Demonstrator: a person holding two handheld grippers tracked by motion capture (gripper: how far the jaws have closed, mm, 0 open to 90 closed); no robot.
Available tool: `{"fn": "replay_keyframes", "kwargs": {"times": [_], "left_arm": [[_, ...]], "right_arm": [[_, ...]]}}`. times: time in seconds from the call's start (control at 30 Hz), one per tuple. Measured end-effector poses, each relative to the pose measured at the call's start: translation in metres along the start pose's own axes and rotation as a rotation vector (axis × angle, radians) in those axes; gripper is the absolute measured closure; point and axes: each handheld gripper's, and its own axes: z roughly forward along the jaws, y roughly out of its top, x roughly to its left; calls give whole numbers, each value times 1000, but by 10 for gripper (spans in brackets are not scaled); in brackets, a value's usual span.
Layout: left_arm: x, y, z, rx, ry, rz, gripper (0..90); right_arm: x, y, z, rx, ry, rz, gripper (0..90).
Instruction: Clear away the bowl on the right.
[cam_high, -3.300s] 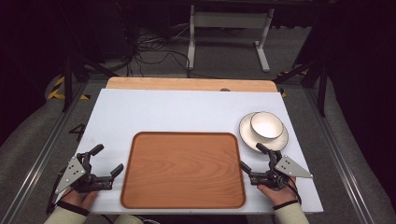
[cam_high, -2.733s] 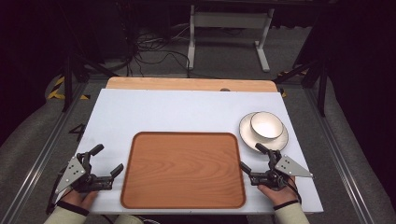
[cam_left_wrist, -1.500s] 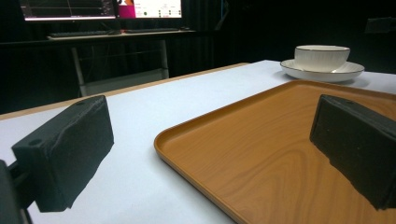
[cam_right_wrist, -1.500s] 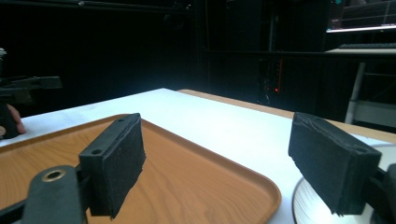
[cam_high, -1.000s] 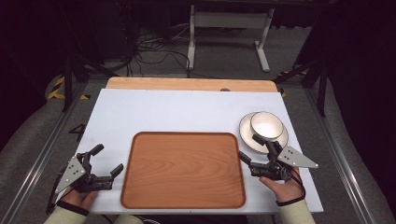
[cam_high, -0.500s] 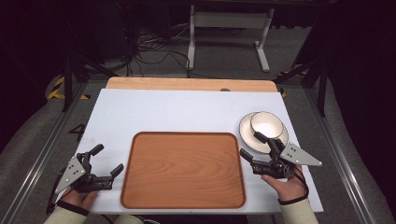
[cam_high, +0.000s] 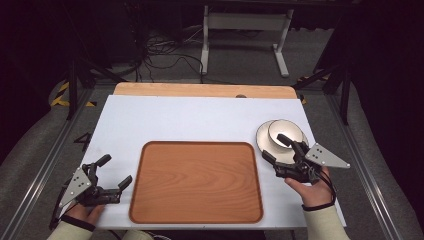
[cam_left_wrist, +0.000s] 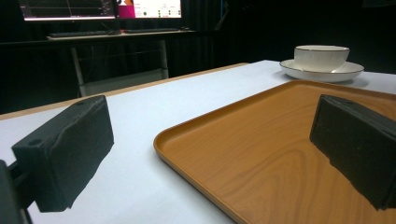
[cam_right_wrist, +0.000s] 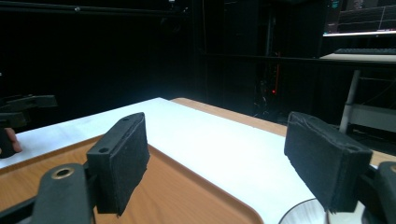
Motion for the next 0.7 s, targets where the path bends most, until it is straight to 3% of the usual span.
{"fn": "replay_keyframes", "kwargs": {"times": [0.7], "left_arm": [[0,0,0,0,0,-1,2]], "right_arm": [[-28,18,2,14,-73,-8,208]]}}
